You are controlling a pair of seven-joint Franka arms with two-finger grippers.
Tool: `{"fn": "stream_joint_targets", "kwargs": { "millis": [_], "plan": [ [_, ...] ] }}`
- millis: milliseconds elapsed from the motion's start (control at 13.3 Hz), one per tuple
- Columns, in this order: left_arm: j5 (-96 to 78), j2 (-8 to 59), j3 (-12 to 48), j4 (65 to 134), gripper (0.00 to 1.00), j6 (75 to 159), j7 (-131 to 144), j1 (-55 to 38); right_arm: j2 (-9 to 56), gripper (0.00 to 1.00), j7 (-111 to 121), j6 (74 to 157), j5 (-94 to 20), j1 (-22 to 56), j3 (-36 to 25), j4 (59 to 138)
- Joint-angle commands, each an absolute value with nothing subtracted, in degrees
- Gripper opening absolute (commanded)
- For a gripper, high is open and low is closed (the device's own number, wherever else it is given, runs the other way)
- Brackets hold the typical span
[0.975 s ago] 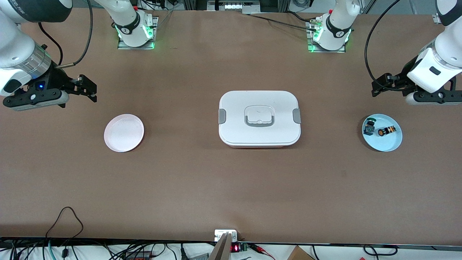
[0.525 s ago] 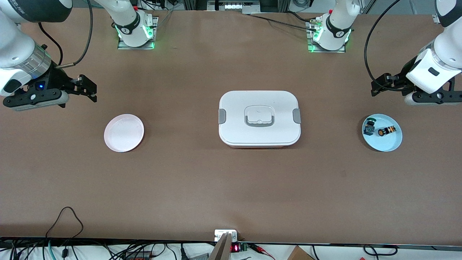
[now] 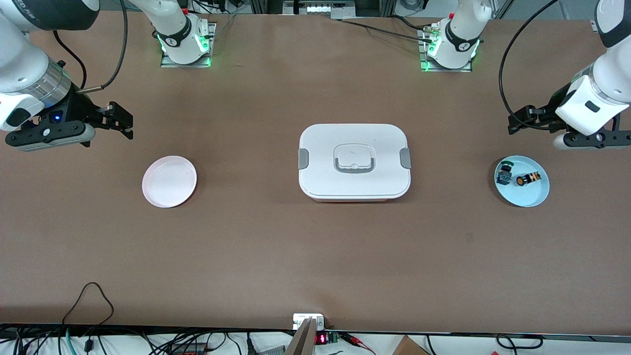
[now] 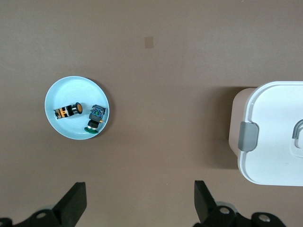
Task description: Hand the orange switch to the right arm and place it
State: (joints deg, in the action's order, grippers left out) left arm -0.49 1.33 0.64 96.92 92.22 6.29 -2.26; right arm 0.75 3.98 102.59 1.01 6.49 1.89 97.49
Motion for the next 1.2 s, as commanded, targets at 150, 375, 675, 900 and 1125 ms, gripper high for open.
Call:
{"fn": "stream_joint_targets", "kwargs": {
  "millis": [150,375,675,900,1125],
  "plan": [
    [-1.6,2.9,0.8,93.3,1.0,88.6,5.9,-1.9,0.7,1.0,4.1,101.9,0.8,6.3,1.9,96.8],
    [-1.7,3.0,0.8,93.0,1.0,88.2,6.0,-2.0,0.7,1.0,4.2,101.9,0.8,6.2,1.8,96.8],
    [-1.1,4.4,1.0,91.0,1.0,86.5,6.2,-2.2,0.7,1.0,4.0,102.0,0.8,6.5,2.1,96.8],
    [-1.2,6.8,0.7,91.0,1.0,86.5,6.2,-1.8,0.7,1.0,4.2,102.0,0.8,6.4,2.1,96.8],
    [-1.2,7.9,0.6,90.9,1.0,87.0,4.2,1.6,0.7,1.0,4.1,102.0,0.8,6.4,2.1,96.8]
  ]
}}
